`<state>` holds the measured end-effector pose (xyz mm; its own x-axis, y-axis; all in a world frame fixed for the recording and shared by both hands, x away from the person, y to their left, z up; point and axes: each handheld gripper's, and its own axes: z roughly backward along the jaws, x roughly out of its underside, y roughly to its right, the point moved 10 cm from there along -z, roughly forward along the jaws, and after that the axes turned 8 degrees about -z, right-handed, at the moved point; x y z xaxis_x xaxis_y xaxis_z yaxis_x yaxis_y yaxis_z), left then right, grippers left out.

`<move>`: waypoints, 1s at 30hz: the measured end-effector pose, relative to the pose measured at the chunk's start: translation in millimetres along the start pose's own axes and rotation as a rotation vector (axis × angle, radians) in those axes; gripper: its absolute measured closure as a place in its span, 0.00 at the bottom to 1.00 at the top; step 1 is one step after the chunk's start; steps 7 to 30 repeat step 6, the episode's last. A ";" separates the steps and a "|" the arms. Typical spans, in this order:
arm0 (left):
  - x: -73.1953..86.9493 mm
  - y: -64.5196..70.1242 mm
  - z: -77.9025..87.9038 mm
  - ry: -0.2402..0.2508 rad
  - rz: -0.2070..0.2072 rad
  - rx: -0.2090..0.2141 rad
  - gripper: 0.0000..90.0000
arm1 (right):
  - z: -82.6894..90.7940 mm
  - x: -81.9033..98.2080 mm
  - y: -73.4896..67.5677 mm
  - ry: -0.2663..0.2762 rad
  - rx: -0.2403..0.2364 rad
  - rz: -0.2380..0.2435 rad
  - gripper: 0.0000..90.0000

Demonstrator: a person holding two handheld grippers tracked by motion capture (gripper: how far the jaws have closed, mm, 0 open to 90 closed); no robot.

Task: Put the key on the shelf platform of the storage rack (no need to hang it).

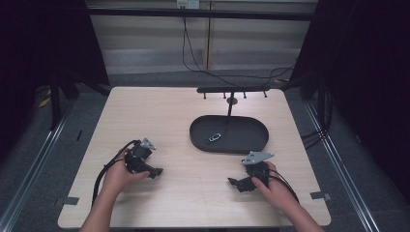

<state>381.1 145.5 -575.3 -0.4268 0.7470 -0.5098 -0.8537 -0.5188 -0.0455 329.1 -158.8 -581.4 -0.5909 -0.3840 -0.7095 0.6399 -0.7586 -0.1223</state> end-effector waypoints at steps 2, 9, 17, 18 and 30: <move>0.2 0.3 0.2 0.004 0.001 0.004 0.17 | 0.1 0.1 -0.1 0.000 0.001 -0.001 0.12; -0.8 0.6 -0.8 0.019 0.006 -0.005 0.16 | 0.5 0.6 -0.4 -0.002 0.002 -0.005 0.12; -0.8 0.6 -0.8 0.019 0.006 -0.005 0.16 | 0.5 0.6 -0.4 -0.002 0.002 -0.005 0.12; -0.8 0.6 -0.8 0.019 0.006 -0.005 0.16 | 0.5 0.6 -0.4 -0.002 0.002 -0.005 0.12; -0.8 0.6 -0.8 0.019 0.006 -0.005 0.16 | 0.5 0.6 -0.4 -0.002 0.002 -0.005 0.12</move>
